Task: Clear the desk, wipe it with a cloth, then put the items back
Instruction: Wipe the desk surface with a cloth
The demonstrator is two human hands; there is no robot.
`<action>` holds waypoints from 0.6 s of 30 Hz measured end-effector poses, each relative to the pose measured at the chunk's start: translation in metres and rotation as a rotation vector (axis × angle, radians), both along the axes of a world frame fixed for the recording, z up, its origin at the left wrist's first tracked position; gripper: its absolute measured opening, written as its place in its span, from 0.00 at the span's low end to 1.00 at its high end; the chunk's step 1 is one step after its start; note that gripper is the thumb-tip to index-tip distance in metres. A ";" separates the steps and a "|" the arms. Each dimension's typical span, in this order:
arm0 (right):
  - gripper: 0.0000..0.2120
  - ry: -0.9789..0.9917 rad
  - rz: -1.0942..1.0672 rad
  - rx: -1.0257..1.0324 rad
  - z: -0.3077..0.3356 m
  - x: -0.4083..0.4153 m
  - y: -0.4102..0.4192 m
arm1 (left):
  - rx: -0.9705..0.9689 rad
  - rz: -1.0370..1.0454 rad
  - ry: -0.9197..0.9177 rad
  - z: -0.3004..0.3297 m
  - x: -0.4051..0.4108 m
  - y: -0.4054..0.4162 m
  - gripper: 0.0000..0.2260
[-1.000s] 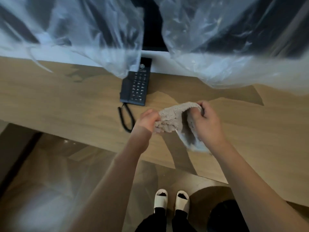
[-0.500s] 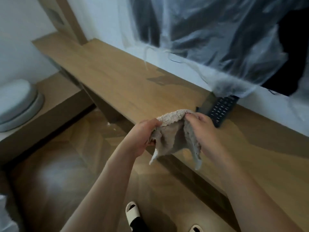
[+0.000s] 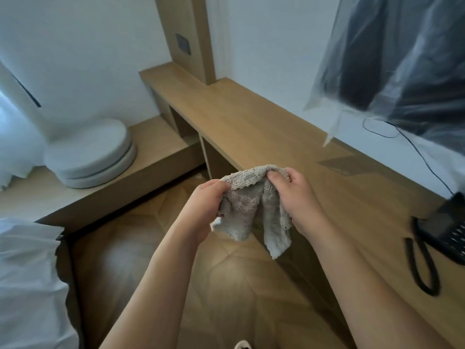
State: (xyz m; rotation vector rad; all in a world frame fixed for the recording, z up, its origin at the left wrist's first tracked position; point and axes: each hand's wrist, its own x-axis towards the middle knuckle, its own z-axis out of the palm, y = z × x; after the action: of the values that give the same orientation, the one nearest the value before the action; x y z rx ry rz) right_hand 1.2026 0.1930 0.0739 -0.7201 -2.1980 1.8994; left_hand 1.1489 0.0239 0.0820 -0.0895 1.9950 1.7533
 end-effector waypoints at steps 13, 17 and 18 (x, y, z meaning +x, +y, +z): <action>0.06 -0.005 0.130 0.018 -0.020 -0.201 -0.042 | 0.042 0.263 0.006 -0.015 -0.180 -0.046 0.05; 0.06 0.019 0.118 0.128 -0.016 -0.284 -0.032 | 0.095 0.246 0.012 -0.005 -0.257 -0.044 0.03; 0.06 0.022 0.120 0.152 -0.014 -0.304 -0.030 | 0.108 0.234 0.027 -0.002 -0.276 -0.045 0.03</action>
State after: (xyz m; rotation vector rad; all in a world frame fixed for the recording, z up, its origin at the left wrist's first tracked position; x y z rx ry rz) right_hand 0.8991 0.1630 0.0600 -0.5519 -2.3892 1.7577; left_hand 0.8731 -0.0209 0.0798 -0.2741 1.9697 2.0138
